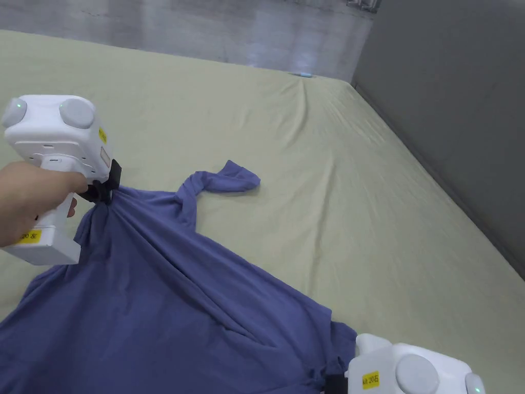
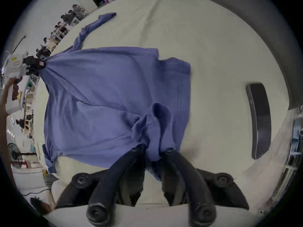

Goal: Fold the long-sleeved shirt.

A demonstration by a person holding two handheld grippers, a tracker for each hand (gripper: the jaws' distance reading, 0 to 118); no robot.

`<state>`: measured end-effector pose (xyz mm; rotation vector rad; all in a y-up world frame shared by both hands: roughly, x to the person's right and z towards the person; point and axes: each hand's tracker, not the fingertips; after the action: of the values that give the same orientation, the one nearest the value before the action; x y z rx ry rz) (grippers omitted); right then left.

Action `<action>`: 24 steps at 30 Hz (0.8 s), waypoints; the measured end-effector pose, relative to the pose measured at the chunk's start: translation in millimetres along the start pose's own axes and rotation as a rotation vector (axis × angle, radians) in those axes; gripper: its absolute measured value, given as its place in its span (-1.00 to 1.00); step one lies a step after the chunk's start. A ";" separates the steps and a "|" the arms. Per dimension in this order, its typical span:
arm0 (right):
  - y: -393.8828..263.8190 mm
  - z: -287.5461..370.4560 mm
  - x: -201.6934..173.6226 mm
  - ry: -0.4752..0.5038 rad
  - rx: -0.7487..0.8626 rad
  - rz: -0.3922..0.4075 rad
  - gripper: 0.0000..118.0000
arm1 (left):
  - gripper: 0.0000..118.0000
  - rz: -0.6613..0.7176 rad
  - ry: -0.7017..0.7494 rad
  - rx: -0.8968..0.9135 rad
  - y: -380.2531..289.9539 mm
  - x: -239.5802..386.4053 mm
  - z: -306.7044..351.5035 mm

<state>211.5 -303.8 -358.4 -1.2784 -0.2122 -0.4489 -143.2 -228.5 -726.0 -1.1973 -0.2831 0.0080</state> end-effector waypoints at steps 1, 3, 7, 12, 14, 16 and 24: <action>-0.4 5.4 -2.0 0.005 0.021 0.036 -0.92 | -1.00 0.012 -0.007 0.007 0.2 -2.5 5.6; -0.6 28.9 -3.3 -0.005 0.103 0.060 -0.95 | -1.00 0.038 -0.022 0.020 -0.5 -9.5 20.8; 16.2 88.1 -12.7 0.032 0.212 0.162 -0.97 | -1.00 0.088 -0.064 0.073 7.1 -25.8 75.4; 85.0 174.2 -36.5 -0.055 0.392 0.341 -0.97 | -1.00 0.111 -0.053 0.230 34.4 -51.4 182.3; 118.8 205.6 -46.3 -0.091 0.467 0.376 -0.97 | -1.00 0.130 -0.050 0.309 40.8 -58.9 225.8; 158.1 233.3 -57.1 -0.105 0.524 0.396 -0.97 | -1.00 0.162 -0.079 0.354 51.5 -68.9 260.5; 299.8 313.5 -139.1 -0.121 0.668 0.430 -0.97 | -1.00 0.190 -0.027 0.504 110.8 -73.1 344.3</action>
<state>247.1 89.1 -586.3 -0.6613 -0.1631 0.0772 -274.0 116.5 -728.3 -0.7191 -0.1754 0.2480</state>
